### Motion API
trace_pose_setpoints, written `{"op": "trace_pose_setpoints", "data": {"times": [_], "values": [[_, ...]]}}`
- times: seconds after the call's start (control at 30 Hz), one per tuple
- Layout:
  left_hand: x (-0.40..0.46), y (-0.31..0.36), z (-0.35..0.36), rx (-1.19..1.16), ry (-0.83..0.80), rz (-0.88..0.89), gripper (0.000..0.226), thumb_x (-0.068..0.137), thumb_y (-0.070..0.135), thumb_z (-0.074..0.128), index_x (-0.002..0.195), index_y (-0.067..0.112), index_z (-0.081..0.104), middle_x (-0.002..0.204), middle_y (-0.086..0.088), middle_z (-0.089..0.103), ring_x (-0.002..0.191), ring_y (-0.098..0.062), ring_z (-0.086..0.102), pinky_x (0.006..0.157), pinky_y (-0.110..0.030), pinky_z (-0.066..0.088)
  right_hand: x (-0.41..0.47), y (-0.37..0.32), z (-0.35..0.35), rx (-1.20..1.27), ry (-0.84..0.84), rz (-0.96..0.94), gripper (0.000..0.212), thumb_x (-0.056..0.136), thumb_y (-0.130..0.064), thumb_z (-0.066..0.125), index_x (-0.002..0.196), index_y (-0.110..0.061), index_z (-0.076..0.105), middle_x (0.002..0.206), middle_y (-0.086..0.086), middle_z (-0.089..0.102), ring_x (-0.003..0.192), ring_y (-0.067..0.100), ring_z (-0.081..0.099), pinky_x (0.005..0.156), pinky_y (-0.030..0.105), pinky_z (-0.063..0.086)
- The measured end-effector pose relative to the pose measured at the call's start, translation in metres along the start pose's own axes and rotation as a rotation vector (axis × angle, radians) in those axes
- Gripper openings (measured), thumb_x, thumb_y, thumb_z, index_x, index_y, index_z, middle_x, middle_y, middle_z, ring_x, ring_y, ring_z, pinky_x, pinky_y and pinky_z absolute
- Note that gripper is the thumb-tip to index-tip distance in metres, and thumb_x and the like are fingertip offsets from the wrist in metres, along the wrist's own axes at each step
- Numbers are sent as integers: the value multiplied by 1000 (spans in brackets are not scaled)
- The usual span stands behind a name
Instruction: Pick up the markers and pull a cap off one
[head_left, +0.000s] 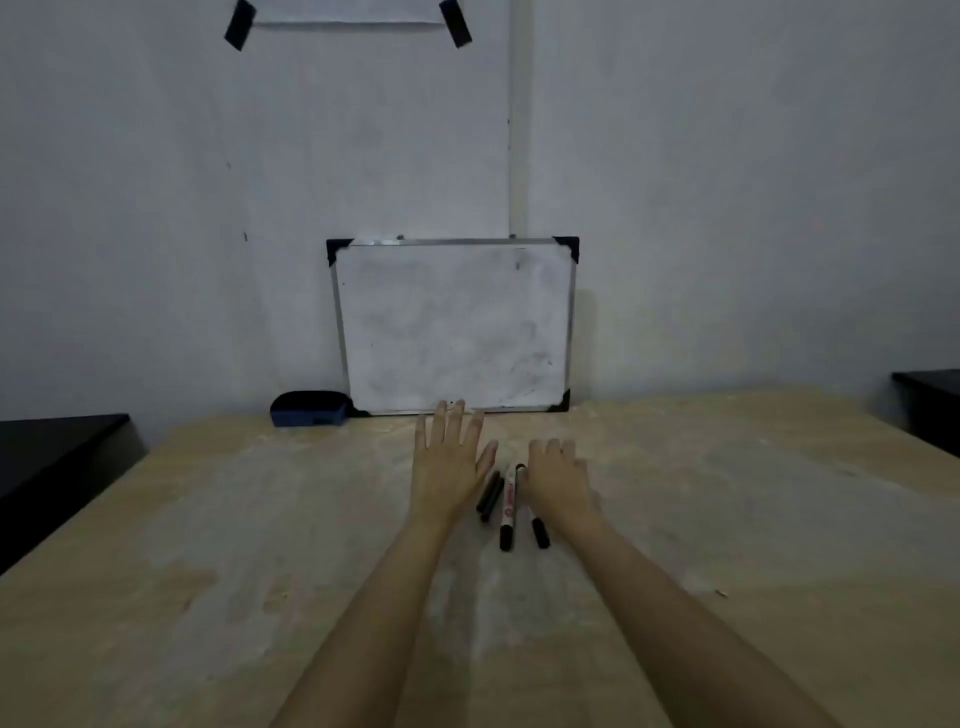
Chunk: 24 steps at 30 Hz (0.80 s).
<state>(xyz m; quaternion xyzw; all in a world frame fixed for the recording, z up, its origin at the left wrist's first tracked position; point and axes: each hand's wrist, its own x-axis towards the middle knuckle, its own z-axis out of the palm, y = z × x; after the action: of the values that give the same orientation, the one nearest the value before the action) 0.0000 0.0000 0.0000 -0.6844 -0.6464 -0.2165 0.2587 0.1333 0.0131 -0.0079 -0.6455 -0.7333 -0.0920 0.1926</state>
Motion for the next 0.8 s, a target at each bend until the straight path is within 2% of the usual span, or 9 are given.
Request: {"op": "trace_pose_setpoints", "data": {"times": [0.07, 0.13, 0.2, 0.3, 0.4, 0.53, 0.6, 0.7, 0.8], "values": [[-8, 3, -4, -45, -60, 26, 48, 84, 42, 33, 107, 16, 67, 112, -8, 71, 107, -27, 66, 87, -46, 54, -14, 0, 5, 70, -274, 122, 38, 98, -29, 32, 125, -3, 40, 129, 21, 47, 124, 36, 38, 101, 42, 35], [-17, 5, 0, -36, -41, 45, 47, 84, 41, 35, 105, 15, 68, 111, -9, 72, 106, -28, 66, 86, -47, 54, -24, 4, 12, 82, -318, 132, 42, 99, -27, 24, 135, -6, 31, 128, 21, 48, 120, 36, 39, 100, 42, 32], [-20, 6, 0, -58, -58, 54, 48, 87, 41, 32, 103, 14, 69, 107, -10, 73, 102, -28, 68, 84, -49, 55, -32, 4, 14, 119, -301, 153, 37, 98, -24, 31, 127, -5, 39, 127, 21, 48, 118, 35, 40, 97, 38, 35], [-27, 8, -5, -75, -91, 41, 63, 95, 42, 13, 100, 16, 70, 101, -7, 75, 96, -25, 70, 82, -45, 57, -31, 5, 12, 143, -287, 224, 28, 95, -15, 38, 119, -4, 45, 130, 18, 47, 121, 32, 39, 96, 35, 38], [-30, 14, -9, -189, -80, -37, 52, 87, 43, 27, 102, 13, 67, 98, -5, 73, 91, -23, 69, 77, -37, 57, -28, 14, 9, 134, -252, 293, 29, 95, -12, 34, 124, -8, 41, 130, 14, 50, 123, 31, 40, 102, 45, 33], [-42, 22, -5, -617, -142, -198, 44, 96, 35, 33, 132, 12, 42, 132, -6, 51, 122, -23, 47, 100, -37, 40, -30, 33, 10, 154, -53, 50, 29, 93, -4, 33, 116, -18, 44, 118, 6, 56, 117, 27, 44, 110, 55, 18], [-53, 26, -3, -807, -172, -278, 40, 96, 31, 40, 133, 15, 40, 131, -3, 49, 121, -19, 47, 100, -34, 40, -36, 34, 10, 181, -26, -74, 34, 91, -3, 33, 118, -20, 46, 116, 6, 55, 115, 26, 44, 108, 51, 21], [-66, 27, 3, -950, -164, -308, 21, 94, 24, 44, 112, 18, 53, 108, -1, 61, 101, -18, 59, 78, -26, 44, -47, 33, 15, 242, 42, -164, 44, 87, -23, 17, 115, -21, 51, 107, 7, 58, 105, 29, 49, 97, 44, 30], [-70, 21, 6, -982, -152, -289, 13, 92, 21, 48, 99, 16, 59, 97, -5, 67, 92, -21, 61, 72, -25, 44, -57, 31, 19, 308, -7, -150, 62, 77, -51, 6, 109, -25, 53, 98, 0, 56, 98, 22, 46, 81, 34, 25]]}}
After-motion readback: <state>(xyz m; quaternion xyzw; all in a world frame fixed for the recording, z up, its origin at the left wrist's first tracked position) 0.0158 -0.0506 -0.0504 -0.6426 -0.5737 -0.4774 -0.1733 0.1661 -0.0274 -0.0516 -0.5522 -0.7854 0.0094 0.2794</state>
